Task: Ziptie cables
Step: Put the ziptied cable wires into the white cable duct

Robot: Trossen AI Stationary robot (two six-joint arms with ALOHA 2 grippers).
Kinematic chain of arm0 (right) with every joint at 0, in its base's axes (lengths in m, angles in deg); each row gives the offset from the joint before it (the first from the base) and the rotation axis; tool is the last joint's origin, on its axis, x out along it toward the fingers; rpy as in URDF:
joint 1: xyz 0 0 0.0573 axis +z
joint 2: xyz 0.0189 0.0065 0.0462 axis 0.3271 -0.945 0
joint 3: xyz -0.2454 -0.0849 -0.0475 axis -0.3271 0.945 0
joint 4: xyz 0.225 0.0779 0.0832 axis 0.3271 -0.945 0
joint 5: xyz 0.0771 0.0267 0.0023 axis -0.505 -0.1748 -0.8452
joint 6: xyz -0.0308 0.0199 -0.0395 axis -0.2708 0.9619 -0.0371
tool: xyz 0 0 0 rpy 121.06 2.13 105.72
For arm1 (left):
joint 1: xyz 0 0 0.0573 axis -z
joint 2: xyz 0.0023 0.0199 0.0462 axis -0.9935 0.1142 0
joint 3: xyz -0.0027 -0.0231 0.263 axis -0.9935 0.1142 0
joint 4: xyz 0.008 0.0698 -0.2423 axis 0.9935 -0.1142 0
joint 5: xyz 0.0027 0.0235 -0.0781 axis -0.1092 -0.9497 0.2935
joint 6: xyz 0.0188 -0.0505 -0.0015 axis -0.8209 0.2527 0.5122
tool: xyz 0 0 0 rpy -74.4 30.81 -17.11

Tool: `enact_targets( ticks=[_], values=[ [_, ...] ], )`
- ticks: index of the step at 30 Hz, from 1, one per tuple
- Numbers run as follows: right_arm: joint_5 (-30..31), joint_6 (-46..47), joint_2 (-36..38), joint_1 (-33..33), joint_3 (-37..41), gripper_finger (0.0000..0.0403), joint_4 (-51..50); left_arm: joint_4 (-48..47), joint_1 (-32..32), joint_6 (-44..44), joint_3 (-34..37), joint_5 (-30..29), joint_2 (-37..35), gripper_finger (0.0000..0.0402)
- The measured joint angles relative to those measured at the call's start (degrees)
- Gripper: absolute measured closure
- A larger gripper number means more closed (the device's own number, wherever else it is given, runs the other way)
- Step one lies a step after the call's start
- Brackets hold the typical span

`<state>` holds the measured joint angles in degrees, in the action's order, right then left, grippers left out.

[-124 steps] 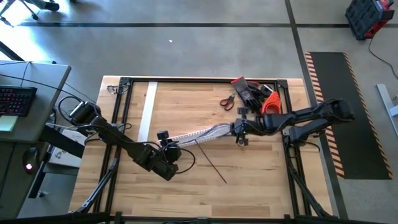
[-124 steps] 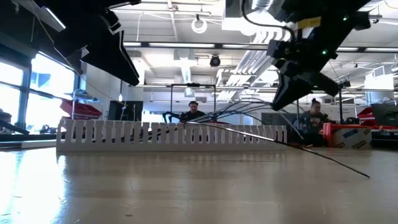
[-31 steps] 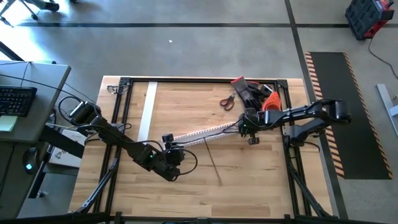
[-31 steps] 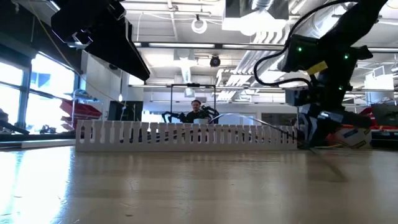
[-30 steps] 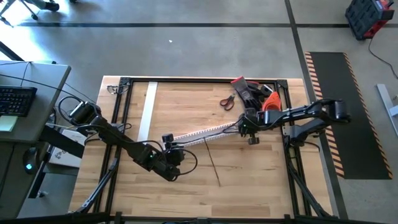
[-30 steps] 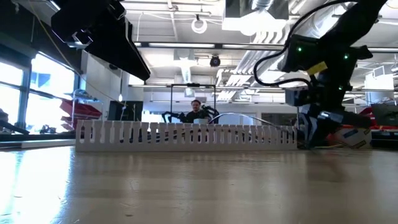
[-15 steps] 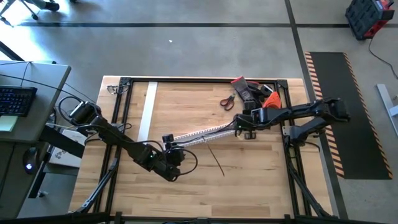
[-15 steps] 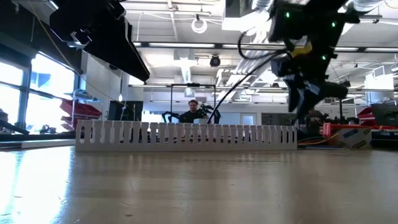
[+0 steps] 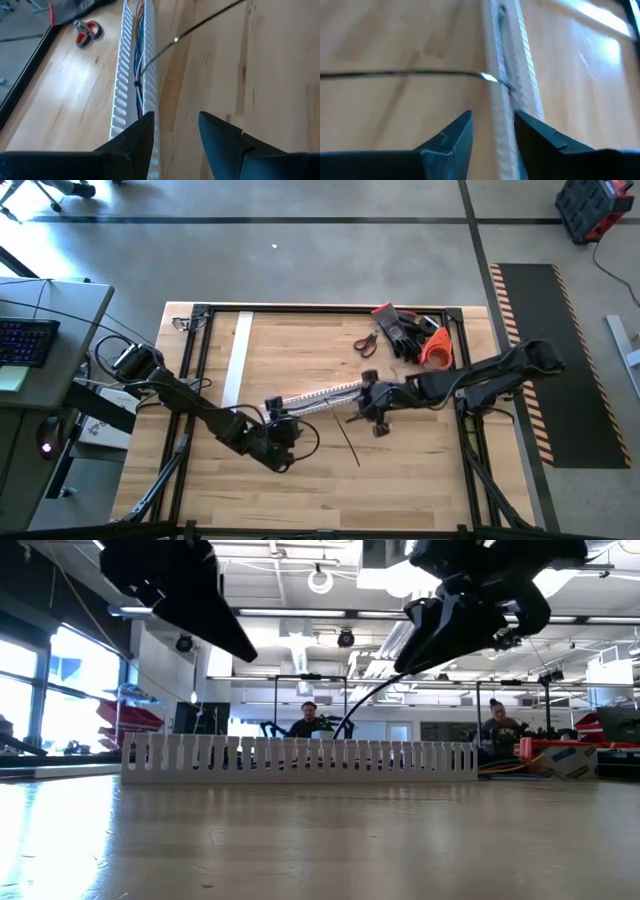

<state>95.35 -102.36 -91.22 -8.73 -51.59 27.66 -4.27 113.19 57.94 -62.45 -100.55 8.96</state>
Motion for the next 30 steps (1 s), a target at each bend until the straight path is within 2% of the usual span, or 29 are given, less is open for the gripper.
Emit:
enact_targets(
  ticks=[6, 13, 17, 23, 30],
  values=[
    [1.10, 2.42, -1.98, 2.67, 6.54, 0.0274, 15.89, 4.49, -0.90, -0.22, 0.00, 0.10, 0.56, 0.0264],
    [1.75, 20.65, -7.90, 2.08, 7.82, 0.0274, 29.16, 13.75, -5.20, -6.47, -0.02, 1.34, 5.74, 0.0264],
    [2.11, 28.08, -10.64, 1.23, 7.80, 0.0274, 31.89, 20.95, -9.28, -10.65, -0.02, 6.61, 10.25, 0.0264],
    [7.15, 28.13, -12.35, 2.19, 7.80, 0.0274, 31.80, 24.15, -13.83, -11.70, -0.02, 7.32, 14.55, 0.0264],
    [6.79, 21.24, -12.79, 2.02, 7.80, 0.0274, 30.57, 24.38, -15.59, -11.71, -0.03, 8.75, 16.16, 0.0282]
  ],
)
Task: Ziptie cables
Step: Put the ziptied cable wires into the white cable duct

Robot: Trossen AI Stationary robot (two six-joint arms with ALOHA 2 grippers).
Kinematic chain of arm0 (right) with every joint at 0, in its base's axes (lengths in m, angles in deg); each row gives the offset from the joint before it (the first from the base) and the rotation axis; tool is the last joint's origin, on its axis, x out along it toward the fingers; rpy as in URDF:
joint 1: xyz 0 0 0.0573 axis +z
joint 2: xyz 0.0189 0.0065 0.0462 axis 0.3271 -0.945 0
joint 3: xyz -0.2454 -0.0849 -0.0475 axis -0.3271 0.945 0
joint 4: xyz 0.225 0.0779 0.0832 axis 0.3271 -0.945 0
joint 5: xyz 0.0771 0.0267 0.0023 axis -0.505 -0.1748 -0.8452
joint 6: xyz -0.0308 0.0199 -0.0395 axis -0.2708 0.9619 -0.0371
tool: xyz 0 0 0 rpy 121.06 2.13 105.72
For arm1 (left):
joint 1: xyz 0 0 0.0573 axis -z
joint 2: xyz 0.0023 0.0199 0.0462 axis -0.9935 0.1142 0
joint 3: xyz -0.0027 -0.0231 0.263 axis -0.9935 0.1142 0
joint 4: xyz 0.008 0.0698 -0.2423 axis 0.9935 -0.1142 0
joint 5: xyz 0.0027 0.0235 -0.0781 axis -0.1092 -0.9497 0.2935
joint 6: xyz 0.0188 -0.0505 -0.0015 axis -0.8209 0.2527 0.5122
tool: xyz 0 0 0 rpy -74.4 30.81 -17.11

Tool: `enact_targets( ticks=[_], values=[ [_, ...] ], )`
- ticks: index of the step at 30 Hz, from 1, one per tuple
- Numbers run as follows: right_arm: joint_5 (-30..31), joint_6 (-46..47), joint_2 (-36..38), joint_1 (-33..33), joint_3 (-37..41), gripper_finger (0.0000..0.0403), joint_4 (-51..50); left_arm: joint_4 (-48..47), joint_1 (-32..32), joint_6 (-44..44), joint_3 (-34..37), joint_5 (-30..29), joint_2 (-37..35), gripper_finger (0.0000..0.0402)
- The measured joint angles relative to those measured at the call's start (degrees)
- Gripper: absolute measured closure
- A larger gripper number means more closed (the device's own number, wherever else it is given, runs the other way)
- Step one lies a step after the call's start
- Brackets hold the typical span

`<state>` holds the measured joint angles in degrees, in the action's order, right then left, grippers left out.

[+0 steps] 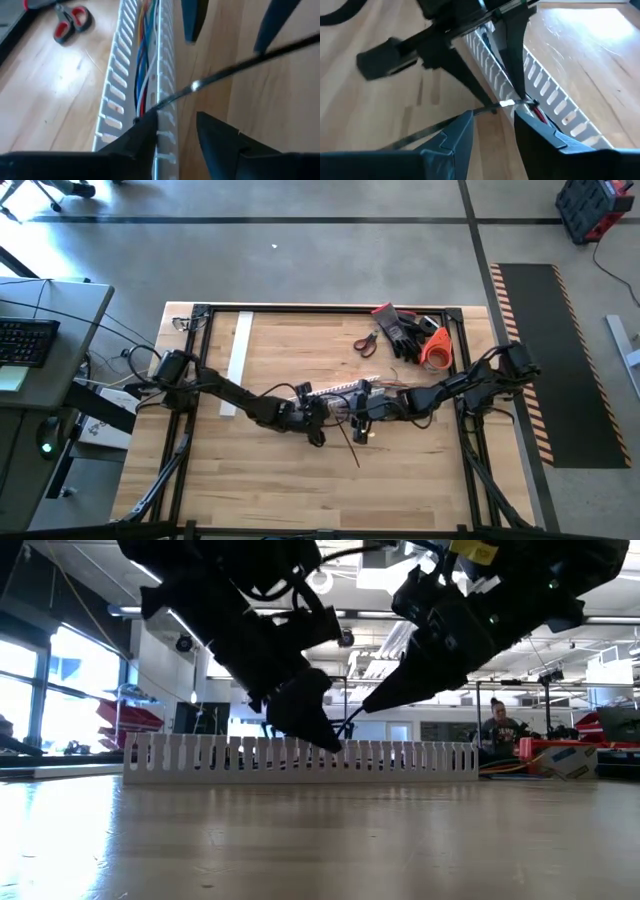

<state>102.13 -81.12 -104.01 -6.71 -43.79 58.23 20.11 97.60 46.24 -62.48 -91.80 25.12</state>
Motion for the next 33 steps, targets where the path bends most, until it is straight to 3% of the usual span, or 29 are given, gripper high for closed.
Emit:
enact_targets(
  ticks=[14, 19, 25, 33],
  values=[
    [-0.51, -2.01, 0.00, 0.28, 0.00, 0.0274, -0.50, 0.96, -0.06, -2.02, 0.01, 1.60, 0.81, 0.0396],
    [-3.14, -2.23, -1.35, -0.01, -0.02, 0.0280, 0.86, 0.85, 1.11, -3.00, 0.03, 0.61, 0.81, 0.0397],
    [-2.95, 3.11, -5.22, -0.11, -0.04, 0.0311, 6.40, 0.85, 1.24, -3.34, 0.03, 0.27, 0.81, 0.0400],
    [-2.95, 3.70, -8.72, -0.11, -0.04, 0.0318, 10.56, 1.03, 1.24, -3.41, 0.03, 0.22, 0.81, 0.0400]
  ],
)
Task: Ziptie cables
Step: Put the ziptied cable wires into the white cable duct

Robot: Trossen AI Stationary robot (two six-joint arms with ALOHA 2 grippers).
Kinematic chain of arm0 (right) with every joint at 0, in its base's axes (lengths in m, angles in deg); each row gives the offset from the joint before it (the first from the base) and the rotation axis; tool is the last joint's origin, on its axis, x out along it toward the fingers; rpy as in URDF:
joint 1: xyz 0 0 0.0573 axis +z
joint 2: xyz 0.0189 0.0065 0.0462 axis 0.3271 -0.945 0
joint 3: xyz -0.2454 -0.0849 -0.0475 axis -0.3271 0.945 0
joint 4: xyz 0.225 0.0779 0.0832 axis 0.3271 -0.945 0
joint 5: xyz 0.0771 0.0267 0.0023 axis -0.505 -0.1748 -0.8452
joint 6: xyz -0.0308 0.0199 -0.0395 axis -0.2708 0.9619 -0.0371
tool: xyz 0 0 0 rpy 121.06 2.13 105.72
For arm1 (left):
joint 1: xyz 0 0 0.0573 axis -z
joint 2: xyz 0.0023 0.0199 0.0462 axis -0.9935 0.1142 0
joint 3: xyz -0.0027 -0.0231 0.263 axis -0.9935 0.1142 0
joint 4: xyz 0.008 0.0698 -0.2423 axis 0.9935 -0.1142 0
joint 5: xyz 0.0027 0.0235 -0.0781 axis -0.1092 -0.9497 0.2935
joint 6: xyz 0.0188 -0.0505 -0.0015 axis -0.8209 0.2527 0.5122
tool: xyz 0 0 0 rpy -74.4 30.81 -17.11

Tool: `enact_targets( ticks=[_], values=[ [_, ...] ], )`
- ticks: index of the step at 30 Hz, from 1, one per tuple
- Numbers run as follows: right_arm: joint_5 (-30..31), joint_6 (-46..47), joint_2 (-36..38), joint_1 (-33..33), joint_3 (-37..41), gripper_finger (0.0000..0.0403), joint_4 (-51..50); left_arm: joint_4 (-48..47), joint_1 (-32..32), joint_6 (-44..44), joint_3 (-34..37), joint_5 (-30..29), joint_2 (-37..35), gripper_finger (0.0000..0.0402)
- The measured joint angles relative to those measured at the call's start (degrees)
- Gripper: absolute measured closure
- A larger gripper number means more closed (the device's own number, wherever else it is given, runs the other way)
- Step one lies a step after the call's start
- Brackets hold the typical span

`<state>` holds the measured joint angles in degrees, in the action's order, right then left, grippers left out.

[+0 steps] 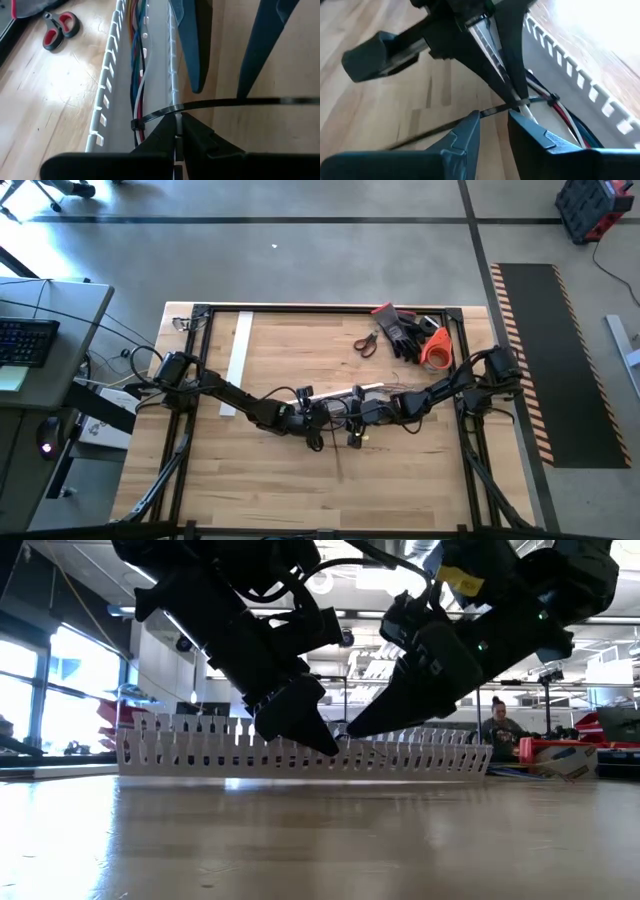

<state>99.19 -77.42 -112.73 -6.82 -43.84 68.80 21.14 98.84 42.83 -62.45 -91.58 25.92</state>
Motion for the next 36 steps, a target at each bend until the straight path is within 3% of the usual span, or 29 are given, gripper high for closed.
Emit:
enact_targets(
  ticks=[13, 19, 30, 36],
  values=[
    [-0.13, -2.41, -0.39, 0.00, 0.00, 0.0326, -0.37, 1.03, 0.02, 0.02, 0.00, 0.64, 0.00, 0.0401],
    [0.24, 0.69, -0.23, -0.01, 0.00, 0.0336, -2.58, 1.19, 0.00, 1.33, 0.00, 2.75, 0.00, 0.0401],
    [-6.49, 12.60, 6.28, -1.24, 0.00, 0.0259, -11.62, 0.79, 0.02, 3.02, 0.00, 3.45, 0.00, 0.0401],
    [-11.57, 18.62, 10.34, -2.89, 0.00, 0.0254, -11.50, 0.10, 0.46, 3.02, -0.02, 3.39, -0.02, 0.0401]
  ],
)
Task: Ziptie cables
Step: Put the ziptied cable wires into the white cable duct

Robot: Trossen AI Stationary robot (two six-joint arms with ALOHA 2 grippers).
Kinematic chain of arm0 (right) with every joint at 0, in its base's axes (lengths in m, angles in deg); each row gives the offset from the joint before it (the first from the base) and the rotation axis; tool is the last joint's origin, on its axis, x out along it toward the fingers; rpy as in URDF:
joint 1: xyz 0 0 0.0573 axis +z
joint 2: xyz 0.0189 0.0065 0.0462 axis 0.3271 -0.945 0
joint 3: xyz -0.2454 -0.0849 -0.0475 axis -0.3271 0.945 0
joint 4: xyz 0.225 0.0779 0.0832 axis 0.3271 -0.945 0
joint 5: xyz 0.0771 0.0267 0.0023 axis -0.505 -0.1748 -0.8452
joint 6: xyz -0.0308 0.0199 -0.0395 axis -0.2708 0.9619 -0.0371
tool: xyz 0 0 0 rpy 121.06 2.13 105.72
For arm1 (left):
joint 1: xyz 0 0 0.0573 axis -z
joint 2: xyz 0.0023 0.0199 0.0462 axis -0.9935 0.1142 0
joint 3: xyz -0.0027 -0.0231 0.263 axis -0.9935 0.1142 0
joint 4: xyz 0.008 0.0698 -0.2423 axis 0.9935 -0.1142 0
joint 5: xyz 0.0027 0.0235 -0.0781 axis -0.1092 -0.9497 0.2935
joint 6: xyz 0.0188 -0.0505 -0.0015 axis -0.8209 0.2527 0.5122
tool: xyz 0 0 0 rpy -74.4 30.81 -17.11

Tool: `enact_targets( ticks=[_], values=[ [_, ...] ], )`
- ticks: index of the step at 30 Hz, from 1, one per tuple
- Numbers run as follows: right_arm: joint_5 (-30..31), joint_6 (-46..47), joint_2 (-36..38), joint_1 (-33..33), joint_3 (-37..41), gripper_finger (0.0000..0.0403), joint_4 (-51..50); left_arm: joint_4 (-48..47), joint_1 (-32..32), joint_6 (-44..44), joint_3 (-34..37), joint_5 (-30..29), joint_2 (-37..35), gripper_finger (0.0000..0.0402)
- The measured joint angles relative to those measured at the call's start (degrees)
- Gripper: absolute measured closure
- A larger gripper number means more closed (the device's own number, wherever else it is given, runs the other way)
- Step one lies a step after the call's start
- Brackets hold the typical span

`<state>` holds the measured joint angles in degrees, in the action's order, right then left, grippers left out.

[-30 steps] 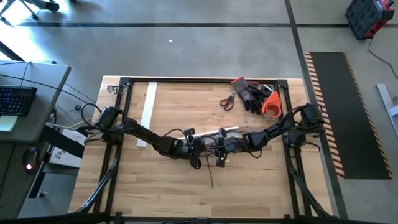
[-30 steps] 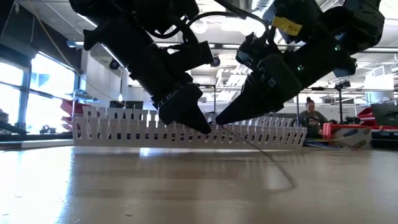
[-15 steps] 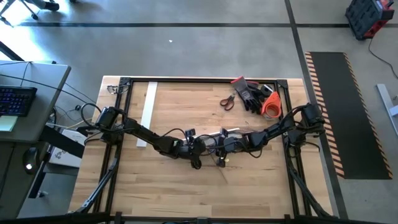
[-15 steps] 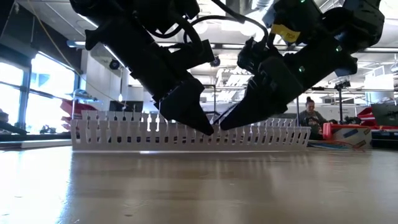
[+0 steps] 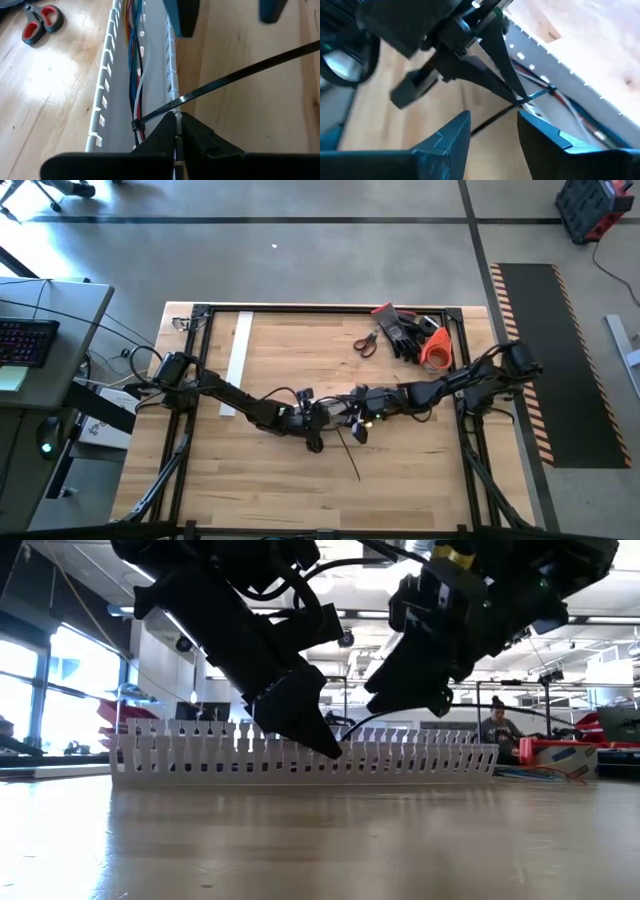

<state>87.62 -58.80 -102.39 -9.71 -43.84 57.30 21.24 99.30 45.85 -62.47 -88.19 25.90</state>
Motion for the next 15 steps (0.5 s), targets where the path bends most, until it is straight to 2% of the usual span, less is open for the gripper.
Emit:
enact_targets(
  ticks=[5, 11, 15],
  values=[
    [-2.48, 7.45, -3.39, -0.80, 0.12, 0.0254, 0.20, -0.57, 0.73, 0.02, 0.00, -0.87, 0.00, 0.0401],
    [-5.20, 11.89, -8.10, -0.82, 0.11, 0.0254, 10.36, -1.12, 1.22, -0.26, 0.01, -1.99, -0.03, 0.0401],
    [-5.30, 13.13, -8.87, -0.89, 0.09, 0.0254, 12.03, -0.97, 1.25, -0.26, 0.00, -1.65, -0.09, 0.0401]
  ],
)
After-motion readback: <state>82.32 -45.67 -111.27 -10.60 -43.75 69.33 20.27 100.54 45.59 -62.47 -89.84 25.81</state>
